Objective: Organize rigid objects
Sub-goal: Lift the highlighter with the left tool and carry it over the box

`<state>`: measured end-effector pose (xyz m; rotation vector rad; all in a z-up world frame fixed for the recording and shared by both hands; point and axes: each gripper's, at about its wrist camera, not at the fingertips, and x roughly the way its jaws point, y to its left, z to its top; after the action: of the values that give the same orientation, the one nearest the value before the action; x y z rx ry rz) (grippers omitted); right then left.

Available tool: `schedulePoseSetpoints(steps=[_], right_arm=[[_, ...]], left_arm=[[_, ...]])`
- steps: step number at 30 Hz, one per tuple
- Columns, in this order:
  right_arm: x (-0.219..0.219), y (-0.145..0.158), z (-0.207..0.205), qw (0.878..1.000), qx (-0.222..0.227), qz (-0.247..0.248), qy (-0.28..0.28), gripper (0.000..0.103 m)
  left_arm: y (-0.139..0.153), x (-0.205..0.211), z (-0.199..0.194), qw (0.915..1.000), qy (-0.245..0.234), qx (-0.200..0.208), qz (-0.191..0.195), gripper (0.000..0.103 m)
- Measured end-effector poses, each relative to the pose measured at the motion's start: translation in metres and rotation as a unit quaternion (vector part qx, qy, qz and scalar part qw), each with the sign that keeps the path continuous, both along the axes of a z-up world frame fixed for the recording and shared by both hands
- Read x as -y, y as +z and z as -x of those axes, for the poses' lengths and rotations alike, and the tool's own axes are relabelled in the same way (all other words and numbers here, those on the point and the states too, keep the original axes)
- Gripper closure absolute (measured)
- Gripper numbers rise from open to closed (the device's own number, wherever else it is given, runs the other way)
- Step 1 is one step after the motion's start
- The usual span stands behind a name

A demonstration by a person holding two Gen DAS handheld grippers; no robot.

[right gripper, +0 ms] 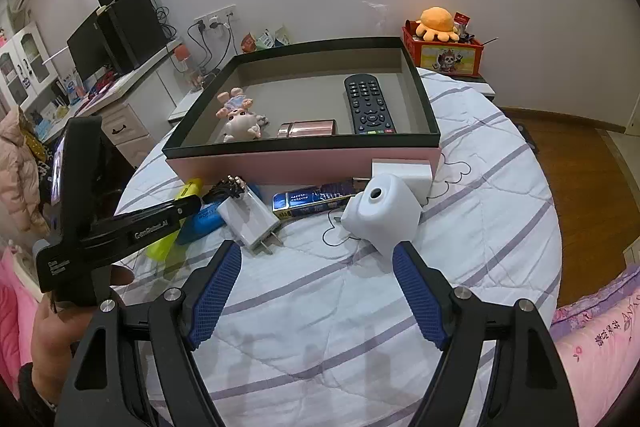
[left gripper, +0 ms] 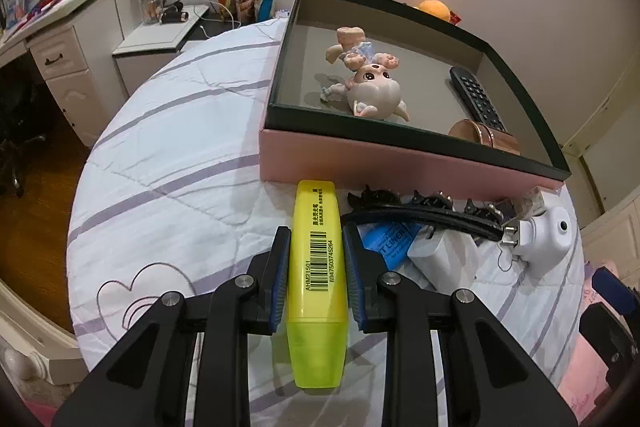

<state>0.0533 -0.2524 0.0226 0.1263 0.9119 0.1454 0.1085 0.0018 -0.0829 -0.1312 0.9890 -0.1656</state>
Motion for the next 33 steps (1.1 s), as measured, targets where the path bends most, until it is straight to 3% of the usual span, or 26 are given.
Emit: schedulePoseSetpoints(steps=[8,18,26,33], right_arm=[[0.002,0.002,0.003,1.000,0.002,-0.002,-0.002,0.023],[0.004,0.002,0.004,1.000,0.005,-0.006,-0.005,0.023],[0.013,0.015,-0.011,1.000,0.024,-0.006,-0.016,0.023],[0.024,0.023,-0.046,0.999,0.035,-0.008,-0.023,0.023]], left_arm=[[0.012,-0.003,0.019,0.9999,-0.004,0.009,-0.010,0.077],[0.057,0.003,0.029,0.9976,-0.017,0.065,-0.016,0.077],[0.087,0.044,-0.014,0.9945,-0.049,0.092,-0.013,0.077],[0.088,0.082,-0.084,0.9941,-0.078,0.075,0.000,0.077]])
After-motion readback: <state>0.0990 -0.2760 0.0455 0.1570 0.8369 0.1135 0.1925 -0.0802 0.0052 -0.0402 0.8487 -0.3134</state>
